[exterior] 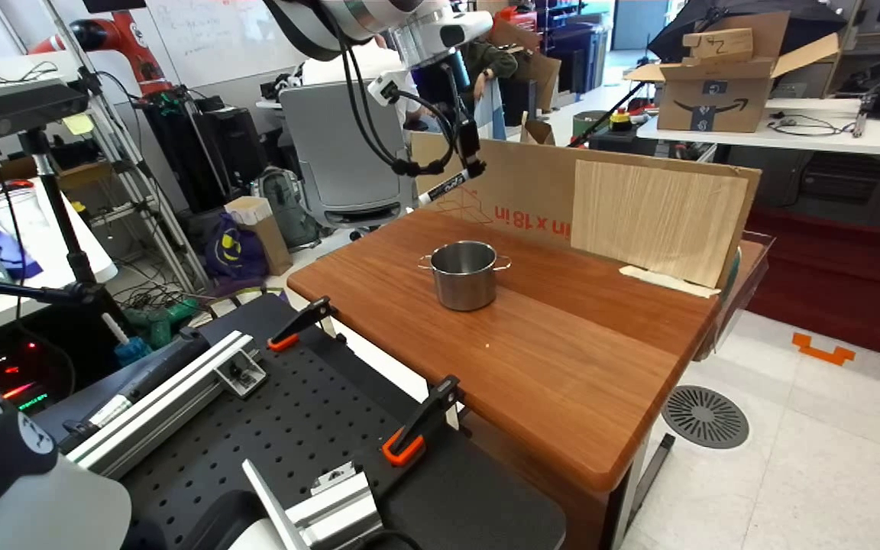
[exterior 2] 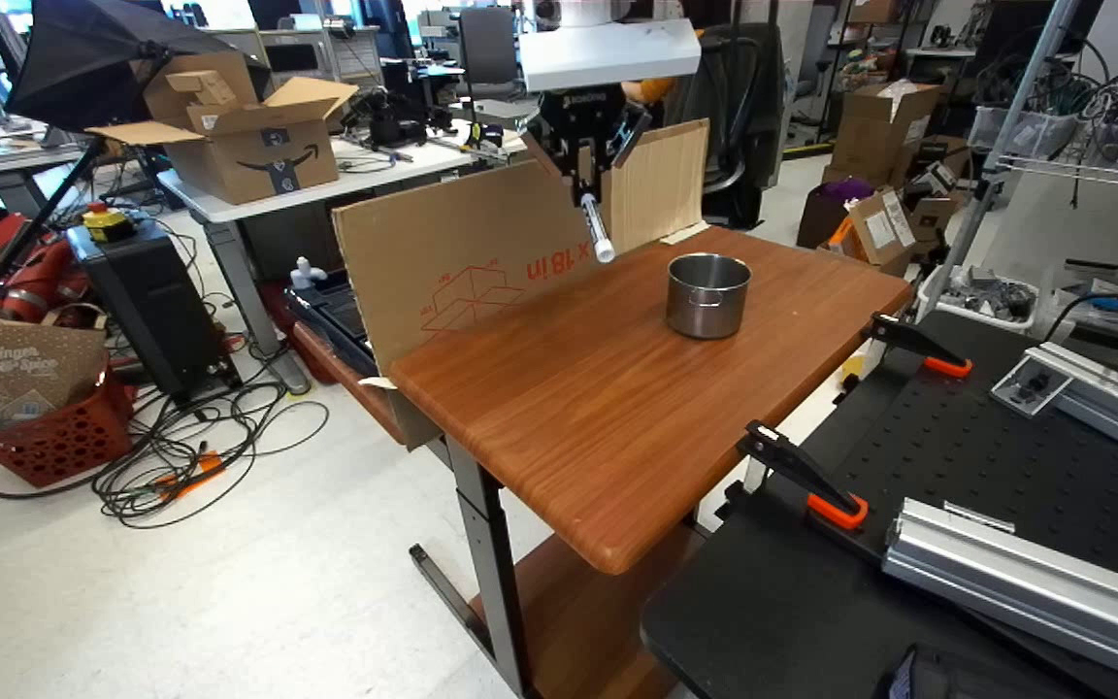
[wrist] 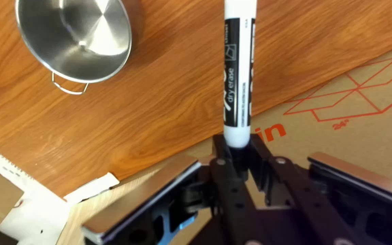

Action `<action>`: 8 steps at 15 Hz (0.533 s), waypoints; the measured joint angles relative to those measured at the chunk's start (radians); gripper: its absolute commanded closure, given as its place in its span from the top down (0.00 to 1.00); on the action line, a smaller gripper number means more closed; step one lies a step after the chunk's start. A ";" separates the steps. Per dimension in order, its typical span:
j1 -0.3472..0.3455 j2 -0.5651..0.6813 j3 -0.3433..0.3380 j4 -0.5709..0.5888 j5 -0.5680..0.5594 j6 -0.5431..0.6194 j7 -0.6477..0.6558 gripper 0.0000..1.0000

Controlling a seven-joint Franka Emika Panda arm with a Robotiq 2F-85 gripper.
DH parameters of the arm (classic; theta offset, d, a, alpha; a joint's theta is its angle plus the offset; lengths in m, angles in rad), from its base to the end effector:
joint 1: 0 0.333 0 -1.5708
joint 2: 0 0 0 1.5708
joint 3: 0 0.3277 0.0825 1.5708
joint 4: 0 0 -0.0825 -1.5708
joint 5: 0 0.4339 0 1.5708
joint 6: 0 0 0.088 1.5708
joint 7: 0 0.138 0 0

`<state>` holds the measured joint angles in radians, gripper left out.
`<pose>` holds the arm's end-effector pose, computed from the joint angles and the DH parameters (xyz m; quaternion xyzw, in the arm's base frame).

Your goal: Pick up the black marker and place it in the silver pot

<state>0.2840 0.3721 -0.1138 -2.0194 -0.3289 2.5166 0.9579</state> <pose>0.6483 0.1089 0.2231 0.9569 -0.2553 0.1176 0.0725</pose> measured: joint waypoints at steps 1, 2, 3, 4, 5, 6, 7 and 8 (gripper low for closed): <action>0.005 -0.024 -0.014 -0.036 -0.059 0.040 0.042 0.05; 0.010 -0.046 -0.031 -0.071 -0.128 0.083 0.092 0.05; 0.015 -0.066 -0.047 -0.103 -0.199 0.121 0.147 0.05; 0.020 -0.084 -0.062 -0.130 -0.274 0.154 0.207 0.05; 0.021 -0.102 -0.074 -0.154 -0.348 0.178 0.269 0.05; 0.025 -0.117 -0.089 -0.174 -0.419 0.197 0.329 0.05; 0.032 -0.130 -0.105 -0.192 -0.485 0.211 0.386 0.05; 0.036 -0.142 -0.116 -0.210 -0.539 0.222 0.433 0.05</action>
<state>0.3198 0.2305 -0.2298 -2.2295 -0.8680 2.7383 1.3907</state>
